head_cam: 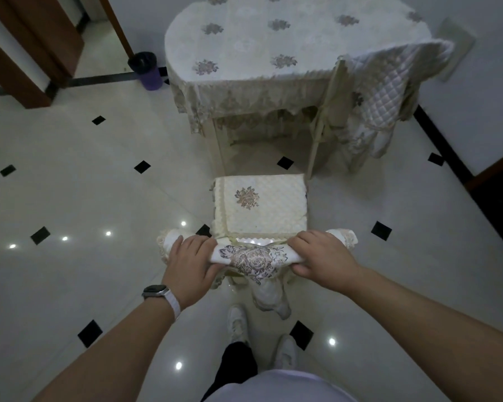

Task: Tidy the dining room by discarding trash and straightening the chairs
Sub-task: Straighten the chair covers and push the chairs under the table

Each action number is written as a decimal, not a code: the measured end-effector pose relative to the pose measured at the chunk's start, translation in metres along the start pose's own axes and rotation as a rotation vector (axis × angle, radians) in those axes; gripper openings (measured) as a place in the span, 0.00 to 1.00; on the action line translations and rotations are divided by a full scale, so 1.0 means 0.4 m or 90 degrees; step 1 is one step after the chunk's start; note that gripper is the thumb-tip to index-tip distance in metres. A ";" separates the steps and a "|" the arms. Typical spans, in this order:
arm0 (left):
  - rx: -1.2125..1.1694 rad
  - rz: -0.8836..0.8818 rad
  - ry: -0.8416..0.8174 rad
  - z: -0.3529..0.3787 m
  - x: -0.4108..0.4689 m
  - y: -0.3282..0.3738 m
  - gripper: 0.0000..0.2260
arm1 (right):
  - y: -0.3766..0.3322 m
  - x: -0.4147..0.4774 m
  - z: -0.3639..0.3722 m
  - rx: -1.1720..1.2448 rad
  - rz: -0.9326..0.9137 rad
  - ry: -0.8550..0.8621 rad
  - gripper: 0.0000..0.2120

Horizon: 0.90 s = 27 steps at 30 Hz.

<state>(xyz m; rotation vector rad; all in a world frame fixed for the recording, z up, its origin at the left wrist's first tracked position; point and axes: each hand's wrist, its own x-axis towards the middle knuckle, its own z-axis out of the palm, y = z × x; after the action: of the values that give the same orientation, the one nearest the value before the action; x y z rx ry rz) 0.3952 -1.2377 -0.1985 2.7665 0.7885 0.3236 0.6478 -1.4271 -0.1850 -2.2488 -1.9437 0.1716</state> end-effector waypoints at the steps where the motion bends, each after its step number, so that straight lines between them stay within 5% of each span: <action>1: 0.001 0.018 0.002 0.002 0.004 -0.007 0.17 | 0.001 0.002 -0.002 0.000 -0.005 0.003 0.19; 8: -0.033 0.085 0.047 0.001 0.055 -0.062 0.14 | 0.002 0.045 -0.017 -0.011 -0.026 0.070 0.18; 27: -0.202 0.151 0.143 -0.099 0.446 -0.202 0.17 | 0.039 0.328 -0.160 -0.092 0.170 0.167 0.21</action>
<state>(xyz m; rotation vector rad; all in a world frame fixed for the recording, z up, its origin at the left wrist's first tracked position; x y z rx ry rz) 0.4929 -1.0681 -0.1589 2.5484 0.4075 0.7456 0.6945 -1.3026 -0.1226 -2.4695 -1.5675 -0.2286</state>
